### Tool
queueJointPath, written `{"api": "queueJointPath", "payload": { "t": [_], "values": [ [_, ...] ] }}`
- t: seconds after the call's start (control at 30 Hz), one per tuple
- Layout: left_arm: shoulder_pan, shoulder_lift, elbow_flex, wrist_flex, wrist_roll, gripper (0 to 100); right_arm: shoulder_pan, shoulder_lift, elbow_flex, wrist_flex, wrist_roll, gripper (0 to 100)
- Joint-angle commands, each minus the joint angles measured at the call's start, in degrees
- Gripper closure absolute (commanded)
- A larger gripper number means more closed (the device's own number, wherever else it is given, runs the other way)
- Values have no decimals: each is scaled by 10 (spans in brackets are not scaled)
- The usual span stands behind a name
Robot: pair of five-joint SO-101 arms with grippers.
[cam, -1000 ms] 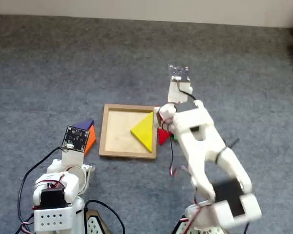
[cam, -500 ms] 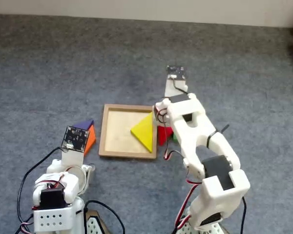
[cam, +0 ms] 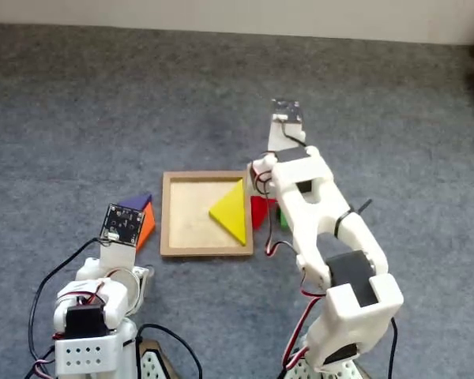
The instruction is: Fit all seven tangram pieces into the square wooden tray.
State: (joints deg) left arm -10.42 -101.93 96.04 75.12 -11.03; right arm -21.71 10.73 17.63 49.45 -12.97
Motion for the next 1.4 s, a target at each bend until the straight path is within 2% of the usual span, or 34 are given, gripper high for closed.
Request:
{"api": "queueJointPath", "payload": {
  "t": [0.0,0.07,0.27,0.47,0.6,0.77,0.87,1.0,1.1,1.2,1.37],
  "values": [
    [-3,-24,11,4,4,786,-30,-7,-45,7,5,967],
    [-3,-24,11,4,4,786,-38,-7,-52,7,5,997],
    [-3,-24,11,4,4,786,-39,-12,-55,7,5,994],
    [-3,-24,11,4,4,786,-50,-105,-56,76,1,994],
    [-3,-24,11,4,4,786,-73,-162,-51,80,-5,994],
    [-3,-24,11,4,4,786,-116,-167,-53,70,-126,994],
    [-3,-24,11,4,4,786,-137,-167,-51,1,-178,994],
    [-3,-24,11,4,4,786,-140,-167,0,-98,-232,994],
    [-3,-24,11,4,4,786,-140,-167,36,-150,-318,994],
    [-3,-24,11,4,4,786,-140,-167,74,-189,-396,994],
    [-3,-24,11,4,4,786,-139,-167,120,-235,-465,992]
  ]
}}
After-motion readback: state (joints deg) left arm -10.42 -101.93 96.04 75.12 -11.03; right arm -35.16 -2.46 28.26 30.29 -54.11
